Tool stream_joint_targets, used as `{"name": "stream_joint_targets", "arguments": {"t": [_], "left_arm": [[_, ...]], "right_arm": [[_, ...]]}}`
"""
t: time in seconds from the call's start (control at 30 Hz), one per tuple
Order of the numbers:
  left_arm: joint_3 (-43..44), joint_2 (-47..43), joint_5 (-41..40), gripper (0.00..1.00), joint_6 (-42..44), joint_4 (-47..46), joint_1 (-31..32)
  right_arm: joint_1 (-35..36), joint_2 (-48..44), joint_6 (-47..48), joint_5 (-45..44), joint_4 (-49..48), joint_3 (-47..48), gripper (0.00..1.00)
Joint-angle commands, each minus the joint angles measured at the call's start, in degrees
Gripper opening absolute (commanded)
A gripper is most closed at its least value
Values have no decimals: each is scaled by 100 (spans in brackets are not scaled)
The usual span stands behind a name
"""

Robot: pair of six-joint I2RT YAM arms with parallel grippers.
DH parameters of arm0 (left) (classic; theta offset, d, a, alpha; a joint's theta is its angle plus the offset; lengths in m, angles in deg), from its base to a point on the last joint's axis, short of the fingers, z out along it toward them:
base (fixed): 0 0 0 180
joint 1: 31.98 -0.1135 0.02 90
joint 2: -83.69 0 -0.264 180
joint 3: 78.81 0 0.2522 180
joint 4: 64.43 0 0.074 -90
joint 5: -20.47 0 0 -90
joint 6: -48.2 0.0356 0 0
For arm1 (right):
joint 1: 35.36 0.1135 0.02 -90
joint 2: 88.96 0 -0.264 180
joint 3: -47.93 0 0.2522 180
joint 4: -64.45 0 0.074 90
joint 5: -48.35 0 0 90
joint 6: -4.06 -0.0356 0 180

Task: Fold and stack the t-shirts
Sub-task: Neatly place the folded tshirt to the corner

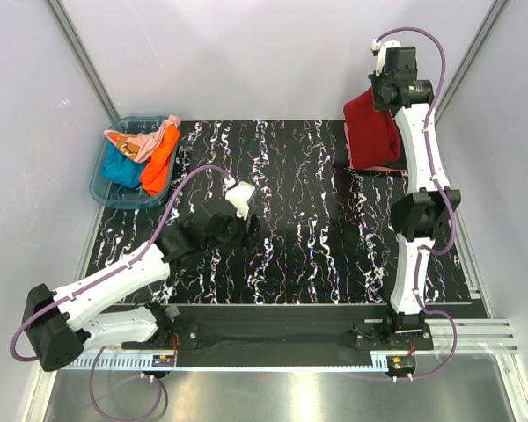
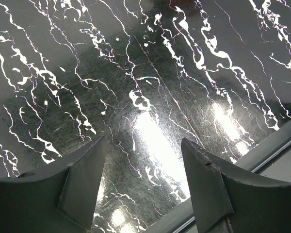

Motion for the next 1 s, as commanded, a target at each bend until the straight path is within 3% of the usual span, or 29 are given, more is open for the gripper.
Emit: {"name": "stream_joint_targets", "arguments": {"t": [0.0,0.97], "left_arm": [[267,62,101,68,100,-215,-41],[794,809,162,68,197,-22,-85]], "right_arm": [[-75,39,107,23,-322,283,0],[-814,1155,-209,374,-1377,520,0]]}}
